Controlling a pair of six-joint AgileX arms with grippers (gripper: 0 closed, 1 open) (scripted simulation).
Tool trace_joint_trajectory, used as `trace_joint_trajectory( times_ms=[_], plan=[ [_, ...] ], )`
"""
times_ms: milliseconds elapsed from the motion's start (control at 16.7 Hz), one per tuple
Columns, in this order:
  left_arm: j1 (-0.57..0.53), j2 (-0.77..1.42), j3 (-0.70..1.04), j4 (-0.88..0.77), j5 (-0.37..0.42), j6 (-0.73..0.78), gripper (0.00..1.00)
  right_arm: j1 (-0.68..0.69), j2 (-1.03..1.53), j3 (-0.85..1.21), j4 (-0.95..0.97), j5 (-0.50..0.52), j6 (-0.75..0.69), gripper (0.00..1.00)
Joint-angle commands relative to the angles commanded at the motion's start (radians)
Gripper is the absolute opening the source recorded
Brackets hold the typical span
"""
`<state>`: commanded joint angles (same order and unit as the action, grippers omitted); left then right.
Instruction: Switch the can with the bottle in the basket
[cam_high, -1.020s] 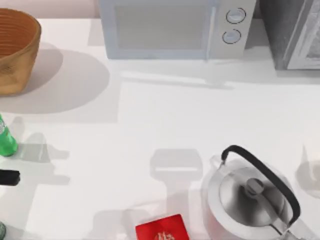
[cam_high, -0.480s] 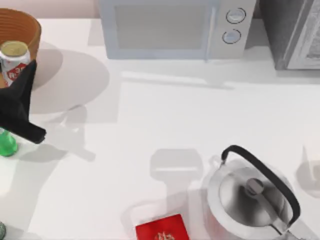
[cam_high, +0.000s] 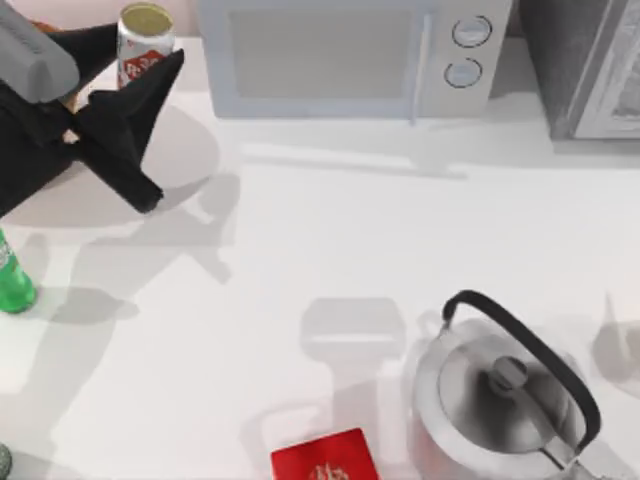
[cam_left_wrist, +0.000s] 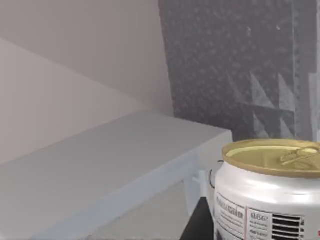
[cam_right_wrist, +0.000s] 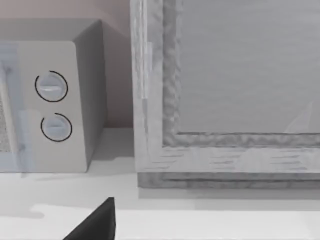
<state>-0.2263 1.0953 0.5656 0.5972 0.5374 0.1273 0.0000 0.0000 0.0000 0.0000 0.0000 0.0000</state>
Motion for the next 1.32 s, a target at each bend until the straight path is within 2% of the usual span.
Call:
trace_joint_trajectory(
  times_ms=[840, 1320],
  plan=[
    [-0.098, 0.654, 0.325, 0.365, 0.369, 0.01, 0.0, 0.0, 0.0, 0.0, 0.0, 0.0, 0.0, 1.0],
    [-0.13, 0.995, 0.481, 0.523, 0.539, -0.011, 0.0, 0.0, 0.0, 0.0, 0.0, 0.0, 0.0, 1.0]
  ],
)
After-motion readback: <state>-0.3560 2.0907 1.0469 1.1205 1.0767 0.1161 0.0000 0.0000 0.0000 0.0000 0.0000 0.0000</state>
